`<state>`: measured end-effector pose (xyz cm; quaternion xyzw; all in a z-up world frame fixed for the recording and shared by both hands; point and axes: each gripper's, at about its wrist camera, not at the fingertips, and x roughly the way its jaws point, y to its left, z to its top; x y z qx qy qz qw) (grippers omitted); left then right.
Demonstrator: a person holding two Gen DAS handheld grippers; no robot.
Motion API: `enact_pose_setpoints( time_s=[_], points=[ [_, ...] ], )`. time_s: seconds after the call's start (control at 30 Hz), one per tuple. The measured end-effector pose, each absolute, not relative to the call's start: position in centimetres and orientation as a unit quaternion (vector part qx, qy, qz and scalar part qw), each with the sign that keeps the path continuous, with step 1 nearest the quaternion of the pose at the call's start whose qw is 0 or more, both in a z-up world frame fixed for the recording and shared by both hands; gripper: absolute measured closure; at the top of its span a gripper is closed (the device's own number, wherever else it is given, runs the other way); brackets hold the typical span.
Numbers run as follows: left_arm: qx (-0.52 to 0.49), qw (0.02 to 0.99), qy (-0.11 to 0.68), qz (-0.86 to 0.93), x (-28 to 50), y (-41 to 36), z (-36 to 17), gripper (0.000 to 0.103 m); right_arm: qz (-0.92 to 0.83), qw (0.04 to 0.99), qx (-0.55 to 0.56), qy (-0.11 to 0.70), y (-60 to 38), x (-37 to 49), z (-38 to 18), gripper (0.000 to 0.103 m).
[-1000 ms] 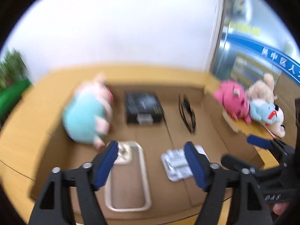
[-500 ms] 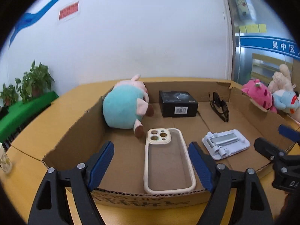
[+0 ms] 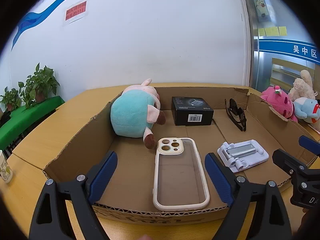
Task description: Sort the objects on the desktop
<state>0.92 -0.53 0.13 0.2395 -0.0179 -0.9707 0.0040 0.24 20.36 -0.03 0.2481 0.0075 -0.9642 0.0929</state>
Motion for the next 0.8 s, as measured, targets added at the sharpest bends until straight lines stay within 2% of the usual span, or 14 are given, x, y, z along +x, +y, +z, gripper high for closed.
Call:
enact_pose_setpoints(
  time_s=[0.8],
  points=[
    [0.240, 0.007, -0.017, -0.970, 1.38, -0.42, -0.04, 0.013, -0.963, 0.092, 0.253, 0.008, 20.34, 0.30, -0.02, 0.000]
  ],
)
